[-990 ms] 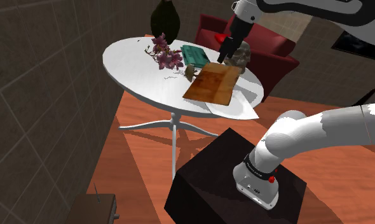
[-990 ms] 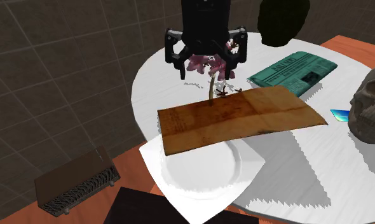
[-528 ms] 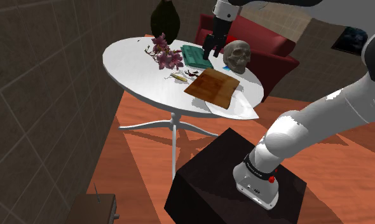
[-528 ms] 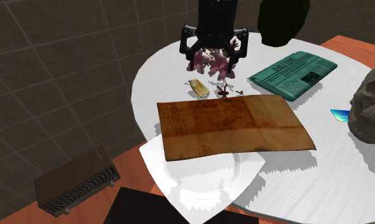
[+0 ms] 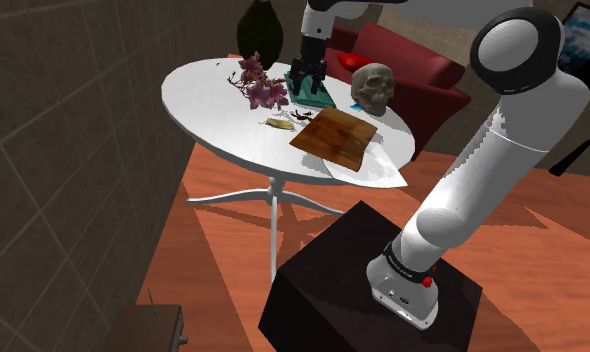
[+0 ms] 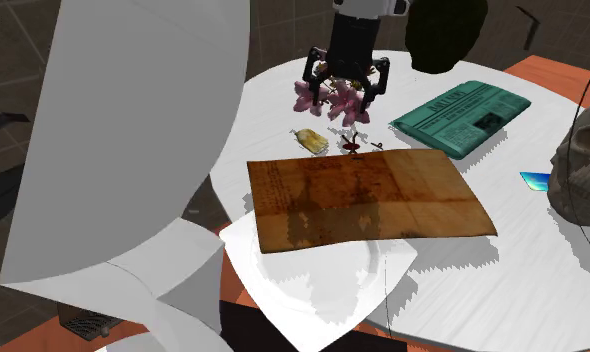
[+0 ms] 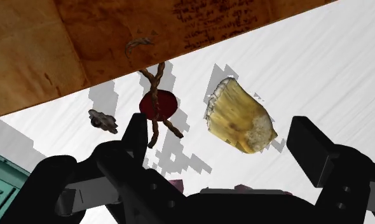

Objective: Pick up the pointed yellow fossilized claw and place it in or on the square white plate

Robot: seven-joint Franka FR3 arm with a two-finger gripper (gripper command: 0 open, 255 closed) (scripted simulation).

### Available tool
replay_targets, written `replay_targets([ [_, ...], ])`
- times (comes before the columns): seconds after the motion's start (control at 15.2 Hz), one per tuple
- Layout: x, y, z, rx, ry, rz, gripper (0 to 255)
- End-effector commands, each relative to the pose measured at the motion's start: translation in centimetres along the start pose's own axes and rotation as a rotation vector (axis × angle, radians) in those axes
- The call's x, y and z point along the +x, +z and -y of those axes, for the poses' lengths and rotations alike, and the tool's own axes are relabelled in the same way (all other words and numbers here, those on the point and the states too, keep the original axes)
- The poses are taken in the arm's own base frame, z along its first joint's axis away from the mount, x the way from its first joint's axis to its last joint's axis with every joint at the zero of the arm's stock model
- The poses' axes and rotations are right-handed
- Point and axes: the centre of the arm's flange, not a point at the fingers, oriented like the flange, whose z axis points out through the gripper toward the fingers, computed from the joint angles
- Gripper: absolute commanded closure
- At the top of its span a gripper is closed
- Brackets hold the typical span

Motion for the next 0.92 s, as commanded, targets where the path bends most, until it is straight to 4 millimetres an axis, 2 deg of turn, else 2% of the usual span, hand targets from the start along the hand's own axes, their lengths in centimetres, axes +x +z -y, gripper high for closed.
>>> replay_targets([
  [0.0, 2.2, 0.8, -0.4, 0.015, 0.012, 0.031, 0],
  [0.46, 2.1, 4.5, -0.4, 0.015, 0.012, 0.031, 0],
  [0.86, 2.1, 4.8, -0.4, 0.015, 0.012, 0.031, 0],
])
